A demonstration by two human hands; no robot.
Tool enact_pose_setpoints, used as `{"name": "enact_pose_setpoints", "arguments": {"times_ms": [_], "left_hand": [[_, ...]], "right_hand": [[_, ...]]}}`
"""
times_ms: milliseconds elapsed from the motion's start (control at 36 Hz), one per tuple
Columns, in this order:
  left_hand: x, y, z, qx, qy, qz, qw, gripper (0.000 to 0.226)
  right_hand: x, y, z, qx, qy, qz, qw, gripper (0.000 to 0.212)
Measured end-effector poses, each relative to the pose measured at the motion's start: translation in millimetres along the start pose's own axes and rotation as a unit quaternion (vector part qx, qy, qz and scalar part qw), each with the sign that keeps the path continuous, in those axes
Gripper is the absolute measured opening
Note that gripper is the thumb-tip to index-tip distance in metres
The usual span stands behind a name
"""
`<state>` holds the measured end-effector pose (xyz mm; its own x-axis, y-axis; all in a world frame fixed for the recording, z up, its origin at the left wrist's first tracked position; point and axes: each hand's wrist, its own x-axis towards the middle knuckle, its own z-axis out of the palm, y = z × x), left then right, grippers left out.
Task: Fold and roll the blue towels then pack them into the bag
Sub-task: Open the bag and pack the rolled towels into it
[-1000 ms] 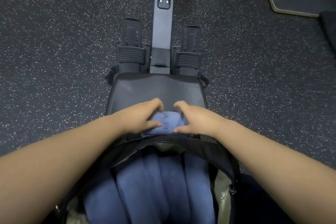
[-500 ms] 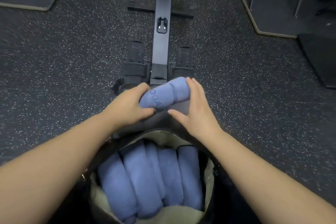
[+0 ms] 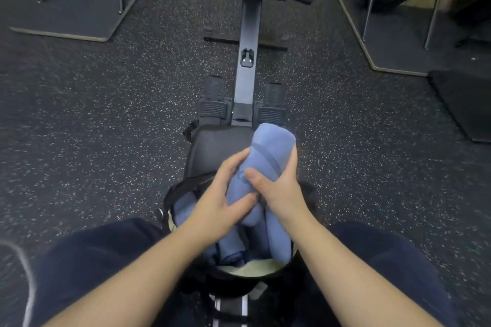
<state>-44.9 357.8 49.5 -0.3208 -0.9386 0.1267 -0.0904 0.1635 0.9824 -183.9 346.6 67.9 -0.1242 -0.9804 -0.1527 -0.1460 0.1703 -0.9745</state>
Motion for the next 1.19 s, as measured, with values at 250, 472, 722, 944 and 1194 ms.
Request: {"name": "enact_pose_setpoints", "arguments": {"times_ms": [250,472,722,944,1194], "left_hand": [[-39.9,-32.3,-25.4,0.398,-0.03,0.022,0.917,0.049],[-63.1,-43.5,-68.6,0.483,0.107,-0.207,0.844,0.034],[-68.0,-50.9,-77.4,0.488,0.072,-0.212,0.844,0.033],[-23.9,-45.0,-21.4,0.512,-0.029,0.023,0.858,0.033],[-11.8,-65.3,39.2,0.568,-0.173,-0.015,0.804,0.036]], "right_hand": [[-36.6,41.3,-16.1,-0.259,-0.045,-0.019,0.965,0.093],[-27.5,86.2,7.4,-0.449,-0.096,0.1,0.883,0.061],[-4.1,103.2,31.5,-0.456,-0.115,0.13,0.873,0.072],[-14.9,83.0,-37.7,-0.551,-0.132,0.084,0.82,0.023],[-22.8,89.5,-99.5,-0.558,-0.118,0.126,0.812,0.051]]}}
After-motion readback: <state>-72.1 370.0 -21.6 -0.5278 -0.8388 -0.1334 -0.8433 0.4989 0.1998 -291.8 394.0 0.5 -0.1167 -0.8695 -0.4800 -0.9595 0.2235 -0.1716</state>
